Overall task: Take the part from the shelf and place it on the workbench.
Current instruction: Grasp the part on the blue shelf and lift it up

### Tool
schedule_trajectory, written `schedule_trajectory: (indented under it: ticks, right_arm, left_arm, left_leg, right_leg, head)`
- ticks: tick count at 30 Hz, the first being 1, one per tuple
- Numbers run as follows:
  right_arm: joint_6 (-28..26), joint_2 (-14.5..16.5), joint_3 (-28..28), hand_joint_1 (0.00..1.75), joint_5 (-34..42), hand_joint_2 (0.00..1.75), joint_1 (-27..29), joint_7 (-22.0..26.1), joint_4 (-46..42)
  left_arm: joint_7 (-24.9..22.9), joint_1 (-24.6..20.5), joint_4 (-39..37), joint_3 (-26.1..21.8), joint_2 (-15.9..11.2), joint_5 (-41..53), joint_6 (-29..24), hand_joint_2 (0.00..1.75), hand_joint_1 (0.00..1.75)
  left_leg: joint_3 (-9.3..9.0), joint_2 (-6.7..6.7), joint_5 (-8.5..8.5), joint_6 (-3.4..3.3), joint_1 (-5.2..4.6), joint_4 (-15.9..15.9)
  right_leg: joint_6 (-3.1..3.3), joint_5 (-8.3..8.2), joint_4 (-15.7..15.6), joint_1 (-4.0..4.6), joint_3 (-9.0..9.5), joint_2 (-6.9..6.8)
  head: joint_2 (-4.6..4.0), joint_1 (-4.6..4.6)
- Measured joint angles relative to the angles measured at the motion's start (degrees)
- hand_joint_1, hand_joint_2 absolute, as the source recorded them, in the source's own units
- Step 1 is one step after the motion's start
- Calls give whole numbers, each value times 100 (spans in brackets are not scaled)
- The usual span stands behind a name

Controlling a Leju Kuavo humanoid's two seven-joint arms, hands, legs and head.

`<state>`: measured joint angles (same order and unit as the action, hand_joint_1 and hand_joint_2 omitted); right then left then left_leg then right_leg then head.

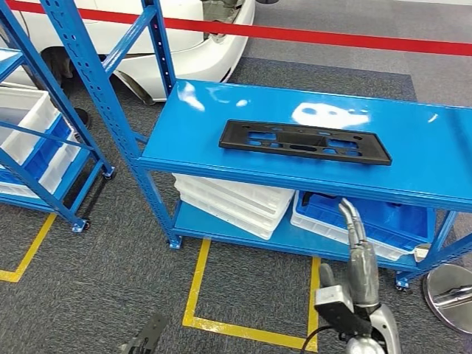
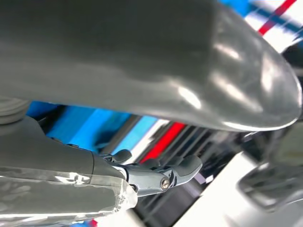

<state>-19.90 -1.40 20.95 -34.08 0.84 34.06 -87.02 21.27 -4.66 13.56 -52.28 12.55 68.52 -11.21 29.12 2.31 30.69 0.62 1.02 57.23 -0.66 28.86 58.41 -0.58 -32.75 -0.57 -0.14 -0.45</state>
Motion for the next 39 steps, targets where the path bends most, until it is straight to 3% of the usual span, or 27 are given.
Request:
schedule_trajectory:
  ticks: [7, 12, 19, 27, 39]
  right_arm:
    - [-44, -115, 1212, 0, 84, 0, 189, 69, -314]
    - [-194, -137, 1605, 0, -30, 0, 215, -94, -246]
    - [-436, -140, 1734, 0, -263, 0, 212, -342, 19]
    - [-555, -123, 1723, 0, 173, 0, 219, -422, 136]
    - [-620, -88, 1700, 0, 225, 0, 225, -412, 138]
  left_arm:
    - [237, -29, -34, -9, 14, 143, 192, 0, 0]
    - [310, -31, -56, -16, 15, 204, 393, 0, 0]
    - [310, -28, -60, -21, 13, 200, 468, 0, 0]
    - [282, -2, -63, -30, 13, 200, 438, 0, 0]
    - [308, 27, -75, -31, 9, 203, 504, 0, 0]
  left_leg:
    - [0, 0, 0, 0, 0, 0]
    - [0, 0, 0, 0, 0, 0]
    - [0, 0, 0, 0, 0, 0]
    - [1, 0, 0, 0, 0, 0]
    - [13, -1, 18, -31, -25, 38]
  right_leg:
    - [0, 0, 0, 0, 0, 0]
    - [0, 0, 0, 0, 1, 0]
    - [0, 0, 0, 0, 1, -1]
    - [0, 0, 0, 0, 0, 0]
    - [-26, -15, -8, -39, 2, -4]
  head:
    - [1, 1]
    - [0, 1]
    - [-1, -1]
    - [1, 1]
    - [-1, -2]
